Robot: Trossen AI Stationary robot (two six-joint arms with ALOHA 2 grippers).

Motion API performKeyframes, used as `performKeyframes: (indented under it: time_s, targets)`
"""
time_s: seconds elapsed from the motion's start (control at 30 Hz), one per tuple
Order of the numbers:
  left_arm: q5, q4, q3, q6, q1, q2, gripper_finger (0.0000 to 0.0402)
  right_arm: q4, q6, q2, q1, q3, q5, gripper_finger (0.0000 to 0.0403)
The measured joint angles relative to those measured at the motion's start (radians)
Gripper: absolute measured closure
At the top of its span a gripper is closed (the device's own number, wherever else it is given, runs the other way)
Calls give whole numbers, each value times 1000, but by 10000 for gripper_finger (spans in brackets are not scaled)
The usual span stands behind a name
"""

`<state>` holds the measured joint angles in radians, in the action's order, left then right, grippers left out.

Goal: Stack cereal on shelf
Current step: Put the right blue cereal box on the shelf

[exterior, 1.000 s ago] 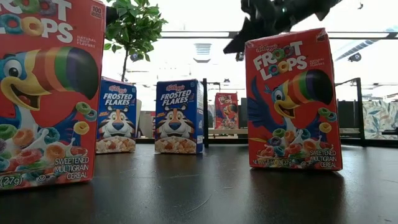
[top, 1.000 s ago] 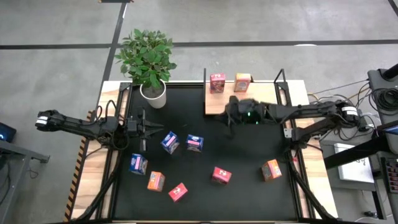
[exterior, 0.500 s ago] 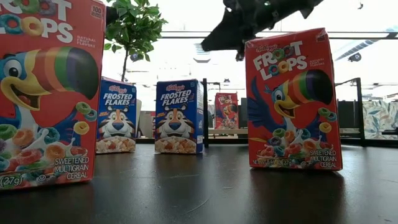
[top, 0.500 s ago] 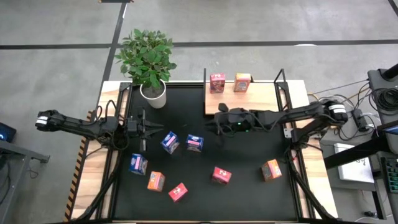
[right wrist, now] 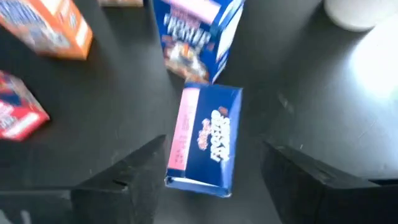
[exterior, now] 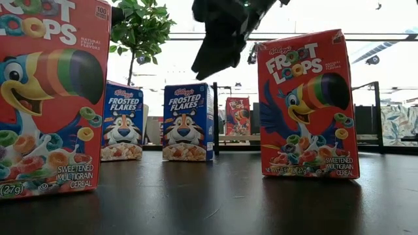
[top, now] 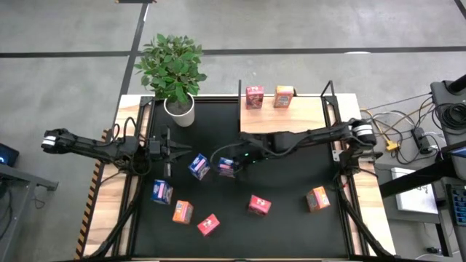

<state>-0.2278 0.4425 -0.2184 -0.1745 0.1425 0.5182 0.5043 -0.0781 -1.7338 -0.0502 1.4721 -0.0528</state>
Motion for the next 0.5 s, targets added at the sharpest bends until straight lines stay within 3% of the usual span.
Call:
performKeyframes:
  time_s: [0.23,0.5]
  targets:
    - [0,-1,0,0,0,2,357,144,-34,-105,-4,120,-44,145]
    - [0,-1,0,0,0,2,357,149,-33,-126,-4,126,-52,169]
